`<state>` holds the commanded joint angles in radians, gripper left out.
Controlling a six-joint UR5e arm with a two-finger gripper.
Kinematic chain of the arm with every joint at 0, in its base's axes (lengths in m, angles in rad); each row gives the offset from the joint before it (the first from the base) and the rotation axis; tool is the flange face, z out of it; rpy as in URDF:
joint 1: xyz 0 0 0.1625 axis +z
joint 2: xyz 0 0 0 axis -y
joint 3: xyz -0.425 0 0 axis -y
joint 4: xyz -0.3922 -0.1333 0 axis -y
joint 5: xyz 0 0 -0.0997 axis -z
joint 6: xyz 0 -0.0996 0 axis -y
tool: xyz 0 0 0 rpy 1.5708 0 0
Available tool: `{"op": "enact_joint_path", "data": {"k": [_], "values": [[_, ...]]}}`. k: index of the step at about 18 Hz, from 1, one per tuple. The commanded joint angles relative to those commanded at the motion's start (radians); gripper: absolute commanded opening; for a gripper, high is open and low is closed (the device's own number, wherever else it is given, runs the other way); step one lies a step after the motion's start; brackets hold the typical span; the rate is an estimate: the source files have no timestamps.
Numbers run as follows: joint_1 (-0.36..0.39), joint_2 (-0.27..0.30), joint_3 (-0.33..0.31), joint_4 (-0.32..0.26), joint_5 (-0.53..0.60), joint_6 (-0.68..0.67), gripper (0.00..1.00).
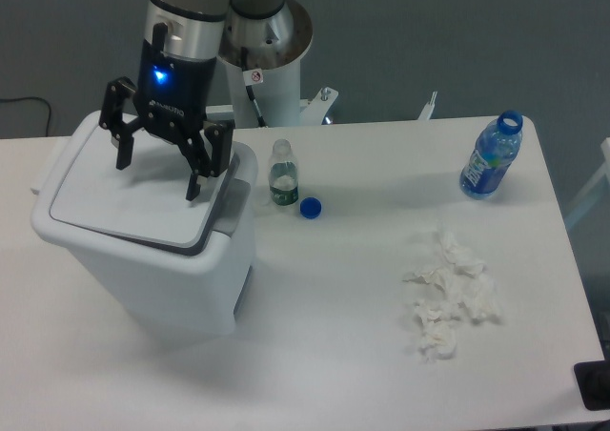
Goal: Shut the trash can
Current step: 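Press the gripper down on the closed lid to seat it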
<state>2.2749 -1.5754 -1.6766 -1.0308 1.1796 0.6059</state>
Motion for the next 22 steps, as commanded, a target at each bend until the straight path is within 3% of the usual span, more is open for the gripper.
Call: {"op": "enact_joint_path", "data": {"k": [19,22], "values": [[0.003,-0.044,0.0,0.0,0.008,-0.002,1.0],[0.043,-0.04,0.024,-0.005,-0.001,-0.002,1.0]]}}
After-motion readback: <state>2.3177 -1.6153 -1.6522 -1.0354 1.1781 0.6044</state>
